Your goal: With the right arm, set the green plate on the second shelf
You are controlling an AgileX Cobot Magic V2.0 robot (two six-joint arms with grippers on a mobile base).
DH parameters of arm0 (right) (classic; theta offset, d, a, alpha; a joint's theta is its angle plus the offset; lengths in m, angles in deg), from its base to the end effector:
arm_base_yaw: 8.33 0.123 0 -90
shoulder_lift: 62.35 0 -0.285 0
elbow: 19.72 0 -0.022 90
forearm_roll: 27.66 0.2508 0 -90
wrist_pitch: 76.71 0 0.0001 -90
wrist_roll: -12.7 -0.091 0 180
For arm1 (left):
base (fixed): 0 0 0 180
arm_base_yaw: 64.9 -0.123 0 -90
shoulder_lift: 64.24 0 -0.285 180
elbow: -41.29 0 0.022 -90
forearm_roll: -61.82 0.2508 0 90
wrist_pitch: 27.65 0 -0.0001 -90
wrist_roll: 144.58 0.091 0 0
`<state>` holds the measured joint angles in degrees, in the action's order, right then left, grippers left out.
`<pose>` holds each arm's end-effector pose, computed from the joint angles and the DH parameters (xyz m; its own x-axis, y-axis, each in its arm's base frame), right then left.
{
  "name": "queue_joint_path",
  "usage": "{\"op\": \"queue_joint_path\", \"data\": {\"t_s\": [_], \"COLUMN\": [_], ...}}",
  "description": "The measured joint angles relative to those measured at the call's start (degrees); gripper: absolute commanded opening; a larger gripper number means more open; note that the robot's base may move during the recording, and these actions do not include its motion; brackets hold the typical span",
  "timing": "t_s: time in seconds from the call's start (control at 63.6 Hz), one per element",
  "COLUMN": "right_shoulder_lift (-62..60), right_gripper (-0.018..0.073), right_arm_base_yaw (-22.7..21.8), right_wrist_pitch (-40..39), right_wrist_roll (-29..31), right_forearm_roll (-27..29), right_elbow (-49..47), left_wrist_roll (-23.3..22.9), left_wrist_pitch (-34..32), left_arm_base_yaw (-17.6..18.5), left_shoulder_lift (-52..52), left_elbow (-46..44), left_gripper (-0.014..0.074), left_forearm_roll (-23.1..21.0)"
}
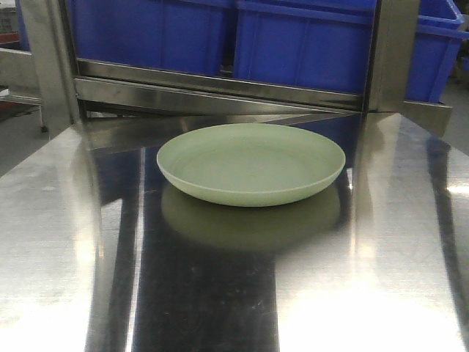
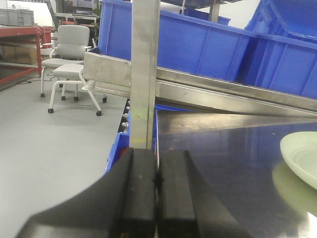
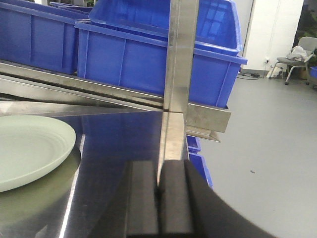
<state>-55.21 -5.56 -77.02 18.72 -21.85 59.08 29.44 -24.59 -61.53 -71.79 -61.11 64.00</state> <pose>0.0565 0.0027 0.2050 0.0763 0.0000 -0.9971 -0.0475 0.9989 -0.0036 0.0564 -0.0031 0.2063 0.0274 -0.0681 -0.9973 0.0587 0.9961 -0.0664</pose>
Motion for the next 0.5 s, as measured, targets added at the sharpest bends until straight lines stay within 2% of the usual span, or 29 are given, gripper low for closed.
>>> {"op": "queue_joint_path", "data": {"t_s": [0.267,0.393,0.503], "right_shoulder_lift": [0.0,0.0,0.0], "right_gripper": [0.0022,0.0022,0.0022], "right_arm_base_yaw": [0.0,0.0,0.2], "right_wrist_pitch": [-3.5,-7.0,-6.1], "right_wrist_roll": [-0.1,-4.6,-8.0], "right_forearm_roll": [0.3,1.9,2.1], "right_elbow": [0.0,0.0,-0.8], "left_wrist_roll": [0.0,0.0,0.0], "left_wrist_pitch": [0.0,0.0,0.0], "left_arm_base_yaw": [0.0,0.0,0.0], "left_shoulder_lift": [0.0,0.0,0.0], "left_elbow": [0.0,0.0,0.0], "left_gripper": [0.0131,0.0131,0.0131], "left_forearm_roll": [0.0,0.0,0.0]}}
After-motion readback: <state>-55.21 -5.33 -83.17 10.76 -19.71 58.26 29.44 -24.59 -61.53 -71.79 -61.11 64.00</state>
